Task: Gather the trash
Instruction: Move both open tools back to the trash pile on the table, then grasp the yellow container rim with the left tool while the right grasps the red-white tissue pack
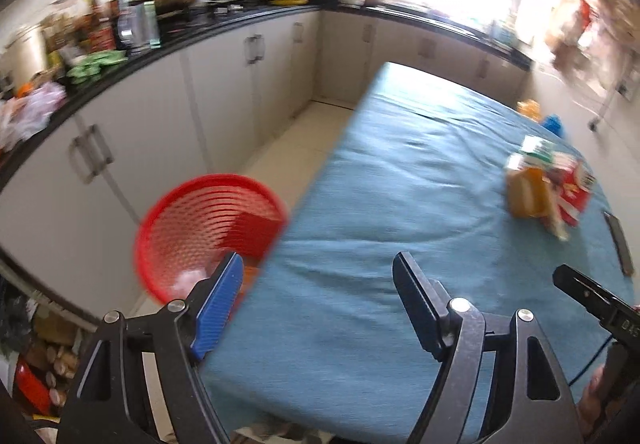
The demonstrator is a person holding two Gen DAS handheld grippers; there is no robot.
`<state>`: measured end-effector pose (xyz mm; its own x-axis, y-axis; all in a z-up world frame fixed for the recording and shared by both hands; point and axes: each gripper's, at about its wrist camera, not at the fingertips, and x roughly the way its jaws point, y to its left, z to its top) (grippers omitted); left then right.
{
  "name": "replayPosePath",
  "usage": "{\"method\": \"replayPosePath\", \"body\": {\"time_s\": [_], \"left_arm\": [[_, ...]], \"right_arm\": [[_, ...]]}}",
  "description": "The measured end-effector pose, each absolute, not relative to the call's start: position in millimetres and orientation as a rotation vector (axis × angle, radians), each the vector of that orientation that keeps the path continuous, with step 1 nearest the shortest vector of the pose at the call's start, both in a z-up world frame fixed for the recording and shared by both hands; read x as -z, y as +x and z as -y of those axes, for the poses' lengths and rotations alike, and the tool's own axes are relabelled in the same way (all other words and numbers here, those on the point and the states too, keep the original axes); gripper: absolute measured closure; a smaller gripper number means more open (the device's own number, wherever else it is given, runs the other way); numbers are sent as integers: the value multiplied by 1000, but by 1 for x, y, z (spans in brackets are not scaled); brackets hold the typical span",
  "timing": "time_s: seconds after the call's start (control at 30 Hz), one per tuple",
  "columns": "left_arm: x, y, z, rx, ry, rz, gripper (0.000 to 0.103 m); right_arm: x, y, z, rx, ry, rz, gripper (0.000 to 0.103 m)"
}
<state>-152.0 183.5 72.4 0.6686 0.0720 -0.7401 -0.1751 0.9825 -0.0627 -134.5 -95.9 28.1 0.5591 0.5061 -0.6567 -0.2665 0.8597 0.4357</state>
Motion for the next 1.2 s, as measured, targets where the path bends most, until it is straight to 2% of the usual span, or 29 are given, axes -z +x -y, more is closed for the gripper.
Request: {"method": "replayPosePath", "body": {"time_s": [0.33,0.47,0.8,1.03,1.1,1.13,1.17,1.2], "left_arm": [[-72,-89,-97,80,-79,-855,26],[-65,-58,-67,141,-49,-877,26],[-35,16,-29,216,-63,-981,26],[-19,36,-14,282,-74,-1024,26],[-16,35,-8,303,-73,-1028,32],[-16,34,-4,302,-65,-1028,48],[-14,34,-1,305,-61,-1032,61],[-15,32,0,314,-70,-1032,66]], "right_arm": [[-23,-121,207,-246,376,-842,23],[-32,-102,236,-178,389,-805,17],[-31,-37,259,-100,425,-792,17],[-17,-13,253,-99,412,-815,17],[-15,-12,249,-97,398,-815,17],[-14,-11,248,-96,391,-816,20],[-14,-12,247,-96,383,-814,28],[-13,-12,246,-97,377,-818,39]]}}
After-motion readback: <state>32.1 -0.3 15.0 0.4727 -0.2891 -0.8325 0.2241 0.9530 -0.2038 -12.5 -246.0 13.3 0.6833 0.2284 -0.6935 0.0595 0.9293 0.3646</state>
